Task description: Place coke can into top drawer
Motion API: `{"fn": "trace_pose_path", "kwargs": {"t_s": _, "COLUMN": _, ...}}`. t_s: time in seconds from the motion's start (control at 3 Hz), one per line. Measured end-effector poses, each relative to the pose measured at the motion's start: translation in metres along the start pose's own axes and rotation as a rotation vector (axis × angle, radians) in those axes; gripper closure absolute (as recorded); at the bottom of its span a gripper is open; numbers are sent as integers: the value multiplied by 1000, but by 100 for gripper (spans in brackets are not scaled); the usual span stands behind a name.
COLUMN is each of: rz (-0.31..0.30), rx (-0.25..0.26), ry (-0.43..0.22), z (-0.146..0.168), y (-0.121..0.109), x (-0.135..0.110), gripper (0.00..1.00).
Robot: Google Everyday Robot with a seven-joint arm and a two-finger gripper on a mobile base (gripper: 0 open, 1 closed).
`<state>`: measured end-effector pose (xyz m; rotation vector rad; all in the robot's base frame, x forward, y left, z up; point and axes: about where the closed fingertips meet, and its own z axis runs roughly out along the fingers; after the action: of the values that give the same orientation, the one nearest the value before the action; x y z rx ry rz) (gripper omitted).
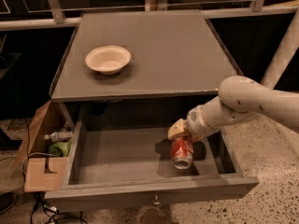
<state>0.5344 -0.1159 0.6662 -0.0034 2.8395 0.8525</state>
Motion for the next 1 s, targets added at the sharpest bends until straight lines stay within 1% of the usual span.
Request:
{"fn": "trace_pose_path", "kwargs": {"t_s": 0.33, "rz": 55, "rx": 9, "ry": -19, "z": 17, "y": -5, "x": -1, "gripper": 100}}
{"fn": "trace_pose_path", "kwargs": {"t_s": 0.67, "rz": 89, "rx": 31, "ry": -45, "z": 27, "y": -10, "x": -3, "gripper": 100}}
{"fn": "trace_pose_path", "kwargs": {"t_s": 1.0, "rz": 110, "rx": 49, "ry": -50, "z": 34, "y": -16, "x": -1, "gripper": 100}}
